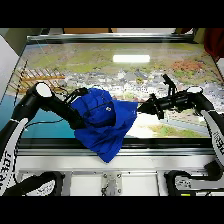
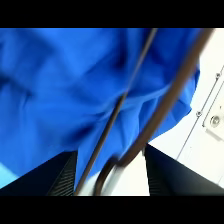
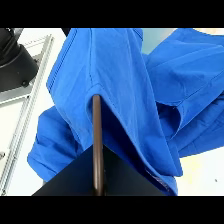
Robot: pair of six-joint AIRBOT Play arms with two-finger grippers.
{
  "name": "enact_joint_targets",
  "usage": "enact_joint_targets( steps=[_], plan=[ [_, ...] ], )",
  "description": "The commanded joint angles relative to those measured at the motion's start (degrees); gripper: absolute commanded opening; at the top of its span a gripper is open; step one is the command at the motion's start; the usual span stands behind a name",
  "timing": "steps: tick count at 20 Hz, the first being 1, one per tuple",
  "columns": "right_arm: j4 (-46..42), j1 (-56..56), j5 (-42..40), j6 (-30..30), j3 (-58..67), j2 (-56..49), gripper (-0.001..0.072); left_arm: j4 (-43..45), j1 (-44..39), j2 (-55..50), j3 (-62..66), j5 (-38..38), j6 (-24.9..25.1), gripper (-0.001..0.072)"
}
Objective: Fold the clothes and pants, and hang the long-sleeved shirts on hangers.
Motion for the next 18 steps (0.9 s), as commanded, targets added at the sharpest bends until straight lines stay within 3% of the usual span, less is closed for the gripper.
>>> enact_joint_targets(
  steps=[1,5,11,14,18],
  plan=[
    [0.0,-0.02,-0.2,-0.02,0.0,-0.02,0.0003,-0.2,4.15,1.49,0.04,0.28,-3.85,0.041],
    [0.04,-0.02,-0.33,0.0,0.0,-0.02,0.0003,-0.2,9.33,8.98,0.04,6.03,-5.75,0.041],
    [3.04,-0.02,-0.13,2.12,0.04,2.51,0.0002,-0.07,20.68,19.87,-0.02,13.68,-20.52,0.041],
    [2.99,-0.02,0.55,4.5,0.04,5.9,0.0002,-0.22,21.75,19.87,-0.04,13.44,-21.07,0.0411],
    [2.99,-0.02,0.9,4.81,0.04,9.77,0.0002,-0.57,18.38,12.15,-0.13,13.53,-23.8,0.0411]
  ],
)
